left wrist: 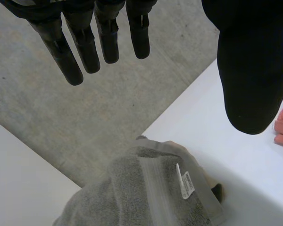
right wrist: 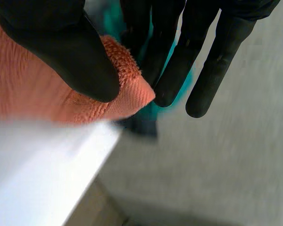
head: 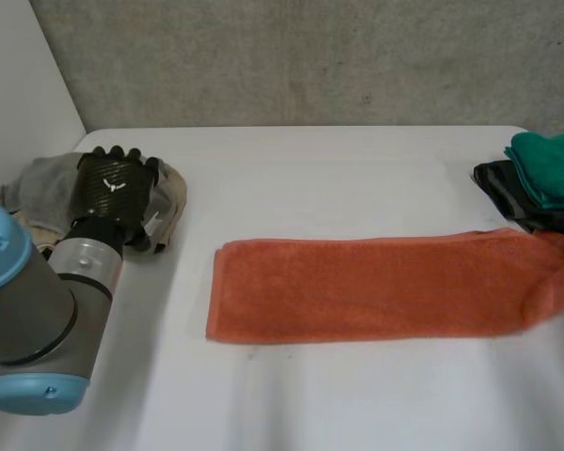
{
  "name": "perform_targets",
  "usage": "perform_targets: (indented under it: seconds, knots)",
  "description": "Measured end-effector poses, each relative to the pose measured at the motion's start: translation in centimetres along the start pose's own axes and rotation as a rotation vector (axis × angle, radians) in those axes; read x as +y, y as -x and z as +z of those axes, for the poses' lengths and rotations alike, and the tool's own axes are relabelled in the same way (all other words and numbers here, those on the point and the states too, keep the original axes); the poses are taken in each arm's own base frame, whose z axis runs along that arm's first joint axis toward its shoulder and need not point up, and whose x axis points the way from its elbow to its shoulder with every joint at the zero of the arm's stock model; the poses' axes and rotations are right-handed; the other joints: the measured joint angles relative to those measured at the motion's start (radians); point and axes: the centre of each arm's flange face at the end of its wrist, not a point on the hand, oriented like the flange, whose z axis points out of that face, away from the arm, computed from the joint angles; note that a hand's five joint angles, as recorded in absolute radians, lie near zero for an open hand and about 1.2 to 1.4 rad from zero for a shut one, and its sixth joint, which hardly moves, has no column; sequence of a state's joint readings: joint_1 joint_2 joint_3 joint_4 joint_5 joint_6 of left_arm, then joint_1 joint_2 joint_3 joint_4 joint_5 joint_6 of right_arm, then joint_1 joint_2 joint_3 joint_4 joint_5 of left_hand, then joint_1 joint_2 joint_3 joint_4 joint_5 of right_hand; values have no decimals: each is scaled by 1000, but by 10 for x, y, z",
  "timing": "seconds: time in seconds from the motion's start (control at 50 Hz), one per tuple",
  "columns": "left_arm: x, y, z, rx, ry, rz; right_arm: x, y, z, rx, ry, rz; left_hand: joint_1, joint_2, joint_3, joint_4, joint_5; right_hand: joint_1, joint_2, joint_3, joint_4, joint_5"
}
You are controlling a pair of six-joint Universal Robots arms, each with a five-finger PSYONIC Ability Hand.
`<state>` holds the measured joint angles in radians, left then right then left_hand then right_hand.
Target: Fold the laundry.
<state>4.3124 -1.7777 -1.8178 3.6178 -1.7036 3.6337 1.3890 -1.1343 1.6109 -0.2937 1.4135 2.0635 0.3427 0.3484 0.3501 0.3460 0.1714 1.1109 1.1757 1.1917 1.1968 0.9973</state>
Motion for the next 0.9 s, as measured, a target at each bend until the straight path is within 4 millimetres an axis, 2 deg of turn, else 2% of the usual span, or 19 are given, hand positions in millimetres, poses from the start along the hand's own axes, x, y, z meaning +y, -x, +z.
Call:
perform_targets:
  seconds: [0.02, 0.08, 0.12, 0.14, 0.18, 0.2, 0.24, 0.28, 0.3, 0.38, 0.48, 0.52, 0.56, 0.58, 0.62, 0.7, 0.72, 0.8, 0.9]
  knots:
    - [-1, 0, -1, -1, -1, 0, -8, 3, -2, -2, -24, -4, 0, 0, 0, 0, 0, 0, 1, 0, 0, 0]
    - [-7, 4, -5, -10, -17, -4, -69, 25, -22, -24, -210, -16, 0, 0, 0, -1, -2, 0, 6, 1, 1, 0]
    - [-9, 6, -7, -15, -25, -7, -98, 38, -36, -42, -308, -19, 0, 0, 0, -2, -4, 0, 7, 2, 2, 0]
    - [-12, 7, -9, -17, -32, -10, -122, 51, -50, -64, -396, -22, 0, 0, 0, -2, -4, 0, 7, 3, 2, 0]
    - [-13, 7, -9, -18, -35, -11, -133, 58, -57, -76, -437, -24, 0, 0, 0, -2, -4, 0, 7, 4, 3, 0]
    - [-17, 8, -12, -20, -48, -19, -177, 92, -93, -149, -631, -34, 0, -1, 0, -3, -7, 0, 7, 4, 3, 0]
    - [-19, 8, -14, -19, -55, -26, -204, 123, -124, -228, -773, -49, 0, -1, 0, -3, -7, 0, 7, 4, 3, 0]
    - [-20, 8, -15, -16, -58, -30, -217, 146, -145, -288, -860, -63, 0, -1, 0, -3, -7, 0, 7, 4, 3, 0]
    - [-21, 7, -17, -13, -61, -34, -225, 167, -163, -347, -928, -77, 0, -1, 0, -3, -7, 0, 7, 4, 3, 0]
    - [-22, 2, -19, 4, -65, -39, -231, 213, -199, -477, -1037, -114, 0, -1, 0, -3, -7, 0, 7, 4, 3, 0]
    - [-24, -5, -21, 27, -72, -41, -225, 241, -218, -569, -1069, -137, 0, -2, 0, -6, -7, -17, -34, -40, -43, -37]
    - [-25, -7, -21, 32, -75, -41, -223, 243, -219, -580, -1066, -139, 0, -2, 0, -6, -7, -153, -202, -210, -194, -180]
    - [-27, -12, -20, 45, -84, -42, -219, 245, -220, -597, -1047, -133, 0, -2, 0, -6, -7, -588, -630, -626, -632, -631]
    - [-27, -13, -20, 48, -85, -42, -218, 244, -220, -599, -1044, -131, 0, -2, 0, -6, -7, -626, -689, -683, -671, -671]
    - [-30, -20, -19, 66, -96, -43, -215, 239, -219, -604, -1019, -107, 0, -2, 0, -6, -7, -861, -929, -933, -941, -923]
    - [-35, -35, -20, 108, -115, -45, -212, 213, -205, -589, -939, 1, 0, -2, 0, -6, -7, -879, -961, -978, -988, -948]
    - [-37, -43, -21, 128, -123, -46, -207, 197, -194, -577, -882, 69, 0, -2, 0, -6, -7, -879, -961, -978, -988, -948]
    - [-39, -70, -24, 198, -137, -46, -180, 154, -160, -557, -657, 307, 0, -2, 0, -6, -7, -879, -961, -978, -988, -948]
    - [-33, -101, -27, 273, -128, -36, -145, 133, -141, -569, -428, 473, 0, -2, 0, -6, -7, -879, -961, -978, -988, -948]
